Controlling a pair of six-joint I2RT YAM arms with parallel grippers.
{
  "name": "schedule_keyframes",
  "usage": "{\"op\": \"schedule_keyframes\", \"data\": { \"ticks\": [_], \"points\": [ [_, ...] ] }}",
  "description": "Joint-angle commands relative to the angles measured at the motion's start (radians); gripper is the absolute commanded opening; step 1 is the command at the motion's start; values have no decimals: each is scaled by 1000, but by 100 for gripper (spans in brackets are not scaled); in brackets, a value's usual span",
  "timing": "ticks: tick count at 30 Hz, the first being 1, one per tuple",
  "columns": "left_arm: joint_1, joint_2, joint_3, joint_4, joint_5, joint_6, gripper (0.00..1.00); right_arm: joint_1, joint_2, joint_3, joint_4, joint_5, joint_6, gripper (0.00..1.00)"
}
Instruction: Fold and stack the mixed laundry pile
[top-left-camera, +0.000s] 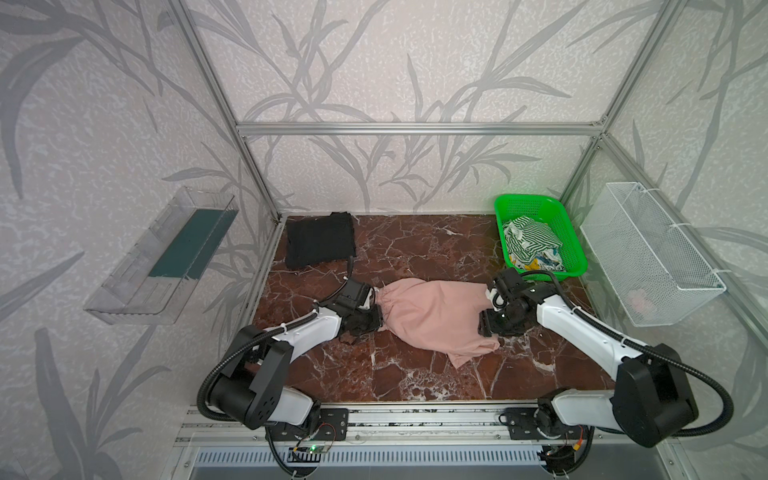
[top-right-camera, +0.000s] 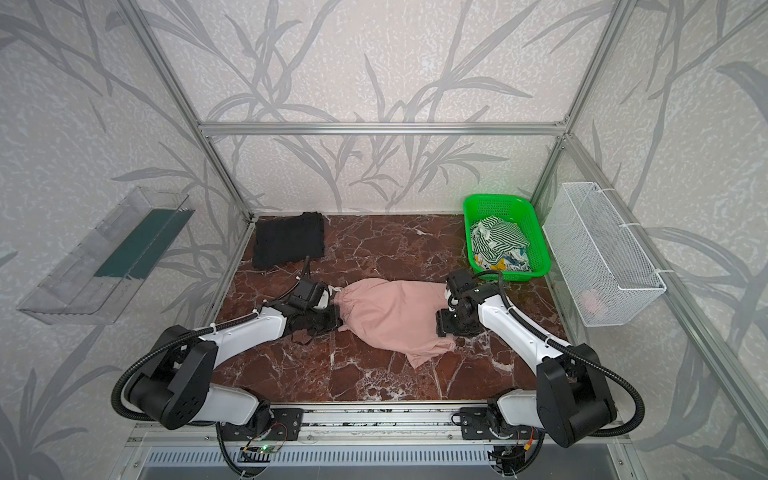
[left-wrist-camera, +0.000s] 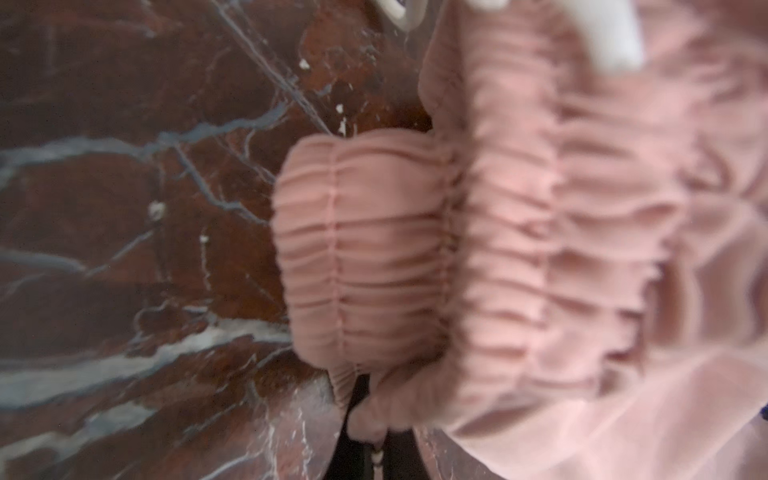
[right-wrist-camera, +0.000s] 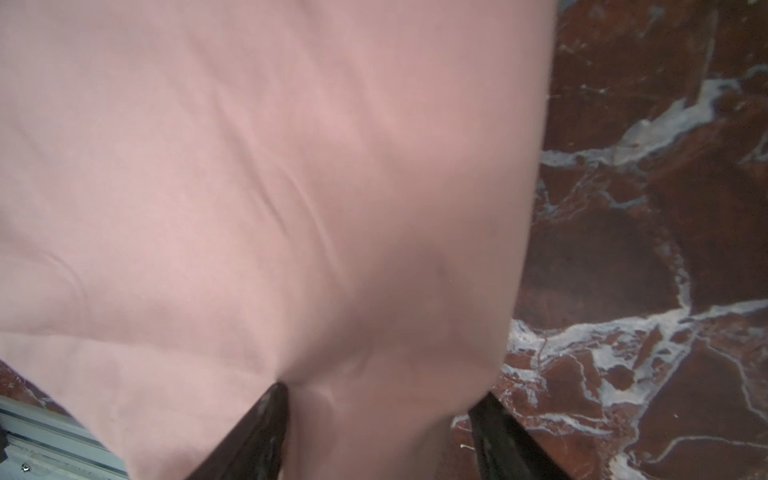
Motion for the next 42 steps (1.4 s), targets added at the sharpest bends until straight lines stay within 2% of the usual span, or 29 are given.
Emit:
{"op": "schedule_keyframes", "data": {
  "ticks": [1, 4, 8, 10, 11, 15, 17, 20, 26, 32, 37, 42],
  "points": [
    [-4, -70, 76, -227, -98, 8, 0, -3, -52, -21, -36, 27, 40, 70],
    [-3, -112, 125, -319, -109, 18, 0, -3, -77, -47, -18, 1, 64, 70],
    [-4, -139, 164, -390, -96, 24, 0, -2, -83, -93, 97, -185, 91, 67],
    [-4, -145, 182, -409, -80, 29, 0, -2, -68, -104, 153, -253, 104, 57],
    [-3, -149, 195, -418, -72, 32, 0, -2, -58, -97, 167, -271, 104, 49],
    [-3, -164, 298, -488, -75, 63, 0, -2, -51, -6, 122, -223, 55, 16],
    [-2, -175, 375, -526, -109, 87, 0, -2, -58, 73, 61, -149, 11, 8],
    [6, -183, 518, -579, -157, 131, 0, -2, -64, 215, -35, -11, -63, 0],
    [47, -107, 841, -711, -198, 221, 0, -2, -49, 523, -118, 148, -211, 0],
    [89, -72, 1042, -744, -202, 268, 0, -2, -15, 776, -169, 225, -334, 0],
    [103, -64, 1177, -826, -200, 301, 0, -2, -36, 906, -247, 216, -395, 0],
    [109, -109, 1212, -896, -177, 309, 0, -2, -121, 944, -296, 120, -454, 0]
  ]
}}
